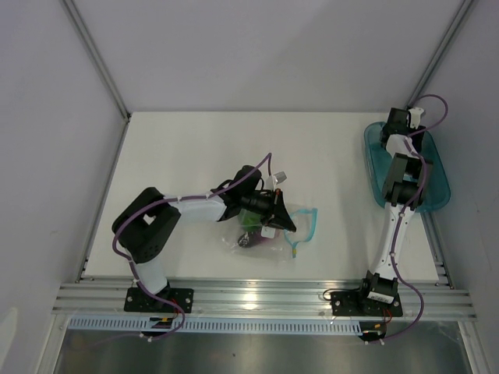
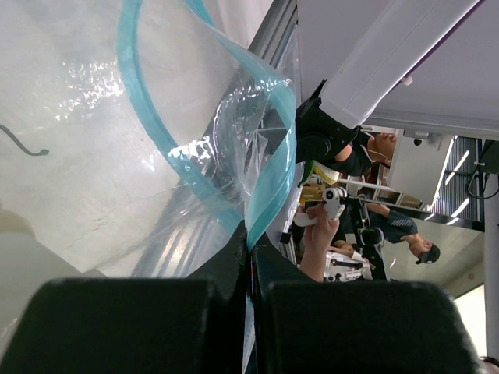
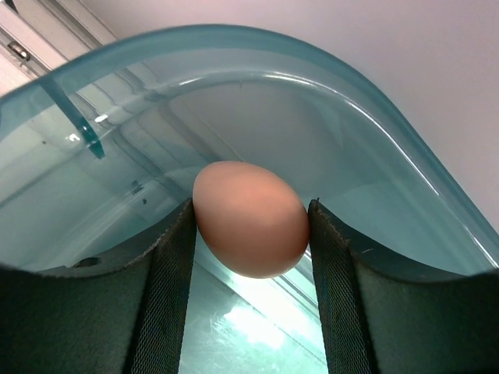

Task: Place the food in the zip-top bag and seal the zipper
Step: Pick up the fake food from the bin.

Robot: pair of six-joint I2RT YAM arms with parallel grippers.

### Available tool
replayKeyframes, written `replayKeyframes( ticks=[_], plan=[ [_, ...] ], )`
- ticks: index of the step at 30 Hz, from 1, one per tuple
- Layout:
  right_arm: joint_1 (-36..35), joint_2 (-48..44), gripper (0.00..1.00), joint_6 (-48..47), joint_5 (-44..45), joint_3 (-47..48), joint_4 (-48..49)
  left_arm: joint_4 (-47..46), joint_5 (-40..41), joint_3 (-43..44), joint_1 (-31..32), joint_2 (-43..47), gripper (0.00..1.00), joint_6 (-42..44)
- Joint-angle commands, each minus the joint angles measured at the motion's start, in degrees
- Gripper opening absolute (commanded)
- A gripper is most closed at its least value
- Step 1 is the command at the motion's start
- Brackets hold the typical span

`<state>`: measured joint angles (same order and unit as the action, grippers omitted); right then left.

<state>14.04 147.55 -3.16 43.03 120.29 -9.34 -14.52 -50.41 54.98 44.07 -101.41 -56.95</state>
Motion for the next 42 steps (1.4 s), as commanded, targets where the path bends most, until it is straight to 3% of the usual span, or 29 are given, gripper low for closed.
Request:
replayKeyframes(
  ticks=[1,11,16,22,24,30,36,42],
  plan=[
    [-0.8,-3.0,0.0,1.2,2.6,-1.3,0.3,-2.4,-1.5,1.4,0.0,1.0,0.01,0.3],
    [-3.5,-17.0,0.0,8.3,1.2,-6.5,-7.7,-7.8,-0.7,-3.1,0.6,3.7,0.01,-3.3],
    [-7.8,-29.0,0.0,13.3,-1.9,-17.3,-12.8,-8.1,0.5,-3.8,0.9,5.6,0.01,-3.3],
    [-12.8,-49.9,0.0,21.2,-18.8,-34.3,-15.4,-9.6,2.3,-6.0,1.2,9.2,0.01,-4.4],
    [-13.0,-56.7,0.0,23.8,-30.7,-41.0,-15.9,-9.6,3.5,-7.1,1.4,11.0,0.01,-4.6],
    [-15.7,-77.9,0.0,22.8,-51.5,-59.4,-17.5,-12.4,6.2,-10.8,2.1,16.3,0.0,-7.2],
    [-21.4,-99.5,0.0,26.1,-60.2,-68.6,-25.9,-10.9,9.9,-13.8,3.6,21.9,0.01,-6.3],
    [-33.8,-106.1,0.0,31.8,-63.8,-68.6,-32.1,-9.8,12.6,-15.3,4.7,26.1,0.01,-5.5]
  ],
)
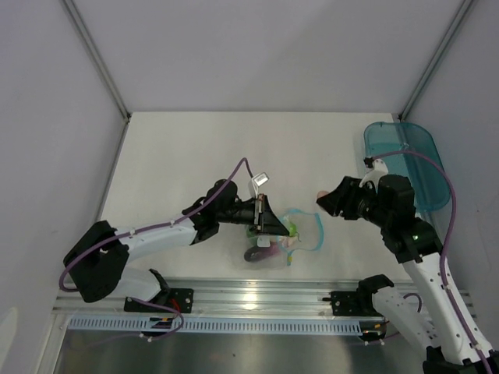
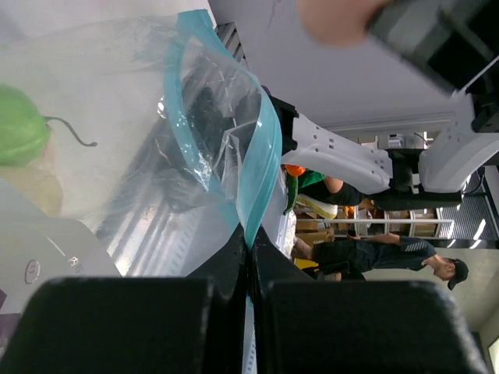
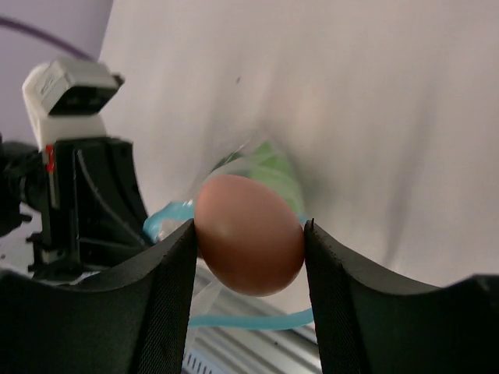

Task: Place the food in the zip-top bag and seal the zipper
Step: Pick up the fake food from the bin, then place the fake food in the zipper food storage bag.

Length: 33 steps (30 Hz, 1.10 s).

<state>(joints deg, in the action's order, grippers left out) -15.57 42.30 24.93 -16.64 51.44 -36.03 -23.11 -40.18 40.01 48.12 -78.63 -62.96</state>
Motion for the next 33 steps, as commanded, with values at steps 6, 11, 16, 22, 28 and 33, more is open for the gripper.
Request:
replayKeyframes(
  ticks=[6,11,16,22,28,33],
  plan=[
    [-14.7,-5.0,0.0,6.6,-3.7,-1.1,-6.8,1.6,4.3,-0.4,1.2,7.0,0.01,2.7],
    [-19.5,-6.2,0.0,9.0,-1.1,-1.6,-6.9,1.3,5.2,-0.3,1.7,8.1,0.0,2.8],
    [-21.7,-5.0,0.0,9.3,-0.1,-1.4,-6.9,0.3,5.6,1.1,2.9,8.7,0.01,2.4],
    [-21.9,-1.4,0.06,7.7,-1.0,-1.6,-4.9,0.6,8.1,1.2,5.1,10.7,0.01,2.3],
    [-22.1,0.8,0.41,5.5,-0.7,-1.9,-5.3,1.0,10.0,1.6,6.2,11.2,0.01,2.4],
    [-22.0,0.9,0.75,4.9,0.2,-1.3,-5.0,0.9,9.7,3.3,6.8,9.1,0.01,2.0]
  ],
)
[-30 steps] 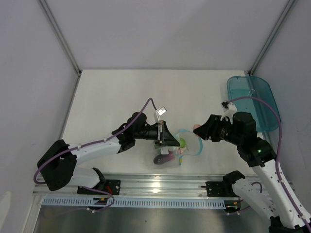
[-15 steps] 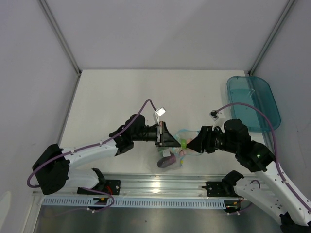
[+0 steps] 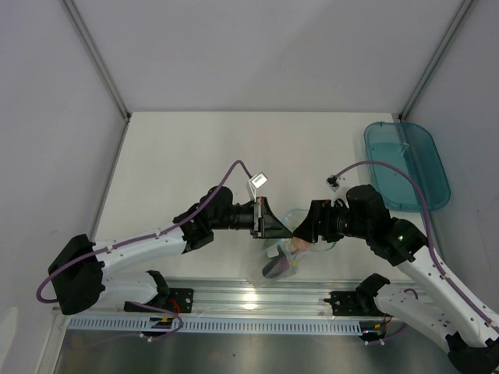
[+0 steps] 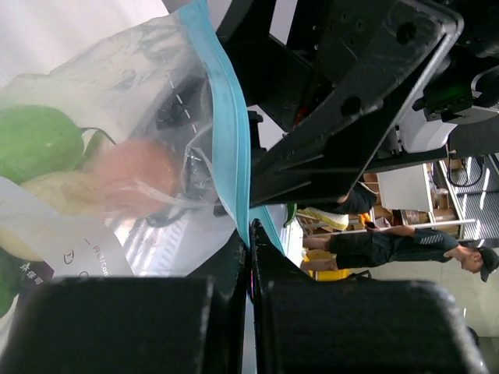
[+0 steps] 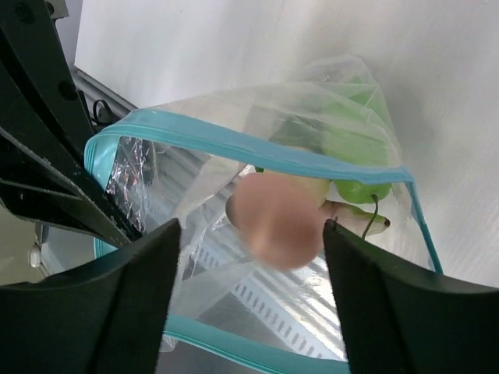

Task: Place the food in the zip-top bag and seal the zipper
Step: Place the fake food in the zipper food storage bag.

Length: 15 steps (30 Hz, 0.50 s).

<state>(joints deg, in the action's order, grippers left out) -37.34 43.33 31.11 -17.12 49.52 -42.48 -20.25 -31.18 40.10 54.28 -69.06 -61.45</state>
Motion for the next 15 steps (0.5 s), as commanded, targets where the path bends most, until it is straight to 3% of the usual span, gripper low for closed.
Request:
replayKeyframes(
  ticks=[1,5,11,15],
  plan=[
    [-0.3,0.0,0.79,-1.3,0.6,0.9,1.3,-2.0,0.6,3.6,0.6,-0.7,0.0,0.4],
    [-0.3,0.9,0.99,-2.3,1.4,2.9,-0.7,-2.7,2.0,3.8,0.6,-1.2,0.01,-0.2],
    [-0.4,0.4,0.99,-4.3,5.4,9.6,-5.2,-0.8,8.6,4.4,0.6,0.5,0.0,-1.3],
    [-0.4,0.3,0.99,-5.4,7.5,15.3,-7.4,4.0,17.1,5.6,0.6,3.1,0.0,-0.6]
  ],
)
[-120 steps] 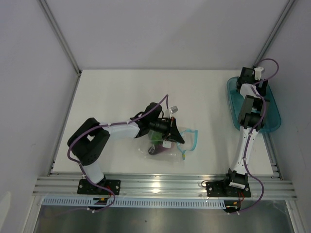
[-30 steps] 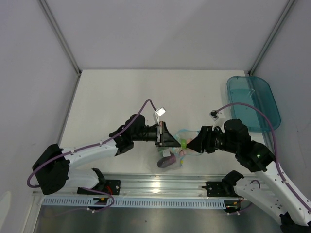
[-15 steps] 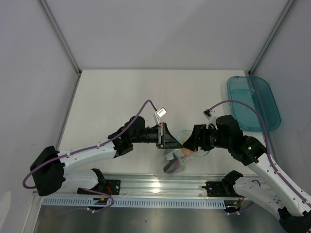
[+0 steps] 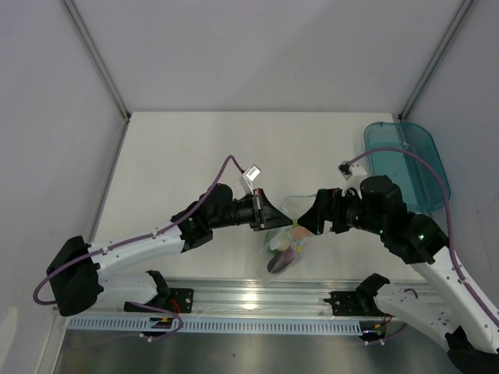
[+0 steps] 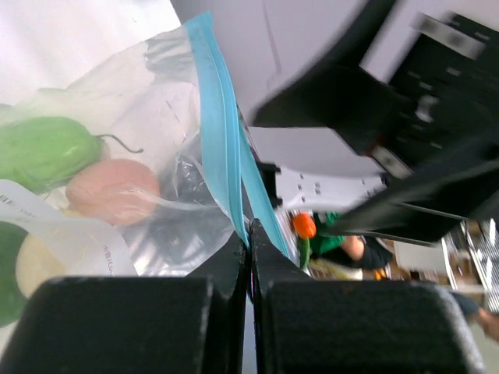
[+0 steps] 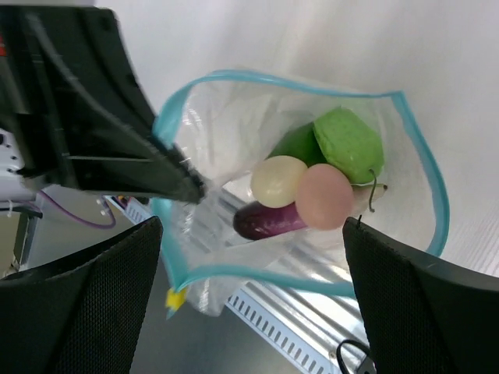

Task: Place the food in the zip-top bag and seal the zipper
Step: Place the fake food in the zipper food storage bag.

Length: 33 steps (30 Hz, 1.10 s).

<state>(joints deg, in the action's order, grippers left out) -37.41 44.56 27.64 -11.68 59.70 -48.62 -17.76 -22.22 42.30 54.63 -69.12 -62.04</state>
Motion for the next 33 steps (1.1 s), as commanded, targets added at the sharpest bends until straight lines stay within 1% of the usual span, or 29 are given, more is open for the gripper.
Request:
replayKeyframes(
  ticks=[1,4,6,7,9,10,12,13,15,16,19,23,24,27,28,32,33],
  plan=[
    [-0.2,-0.6,0.99,-2.3,2.0,7.6,-2.0,3.2,9.5,3.5,0.3,4.7,0.01,0.1],
    [-0.2,0.6,0.99,-2.9,1.1,12.2,-3.9,6.4,15.8,3.4,0.8,7.9,0.01,-0.4],
    [-0.2,1.2,0.99,-3.6,-0.3,13.8,-4.7,8.3,20.8,3.5,1.8,9.6,0.0,-0.7],
    [-0.2,1.6,0.99,-3.9,-1.2,14.5,-4.8,10.4,21.9,3.7,2.1,10.3,0.01,-0.8],
    [-0.2,1.5,0.96,-5.3,-4.7,14.6,-4.6,12.9,26.3,4.3,3.0,12.2,0.01,-1.8],
    [-0.3,1.2,0.92,-5.7,-5.7,14.4,-4.3,14.8,29.4,4.4,3.4,12.8,0.01,-2.4],
    [-0.3,0.7,0.88,-6.5,-7.6,13.2,-3.4,16.1,32.0,4.4,4.2,13.8,0.01,-4.0],
    [-0.2,0.3,0.83,-6.7,-8.3,12.5,-3.0,16.6,33.7,4.3,4.4,13.9,0.01,-4.6],
    [-0.3,-0.6,0.77,-6.7,-11.4,10.1,-1.6,17.3,34.6,4.9,4.9,13.8,0.01,-5.9],
    [-0.3,-0.7,0.69,-6.6,-12.4,9.3,-0.2,18.9,35.0,5.1,5.0,13.5,0.01,-6.2],
    [-0.6,-0.2,0.59,-5.2,-14.1,6.6,1.5,19.0,34.6,5.8,5.5,11.8,0.0,-6.4],
    [-3.8,1.1,0.6,-3.7,-11.9,4.6,2.7,18.3,34.4,6.7,6.0,10.1,0.01,-6.5],
    [-6.1,1.3,0.61,-3.4,-10.8,4.2,3.1,18.2,34.4,6.9,6.2,9.7,0.01,-6.5],
    [-10.3,2.8,0.66,-2.8,-5.5,3.2,2.3,18.1,34.5,7.3,6.3,8.8,0.01,-6.6],
    [-11.4,3.2,0.67,-2.4,-2.2,3.1,2.0,18.1,34.5,7.4,6.4,8.5,0.01,-6.6],
    [-15.7,4.6,0.67,-1.2,6.1,2.8,1.4,18.1,34.4,7.5,6.5,8.2,0.01,-6.7],
    [-16.3,4.7,0.66,-1.2,7.0,2.7,1.8,18.1,34.3,7.6,6.5,8.2,0.01,-6.7]
  ],
)
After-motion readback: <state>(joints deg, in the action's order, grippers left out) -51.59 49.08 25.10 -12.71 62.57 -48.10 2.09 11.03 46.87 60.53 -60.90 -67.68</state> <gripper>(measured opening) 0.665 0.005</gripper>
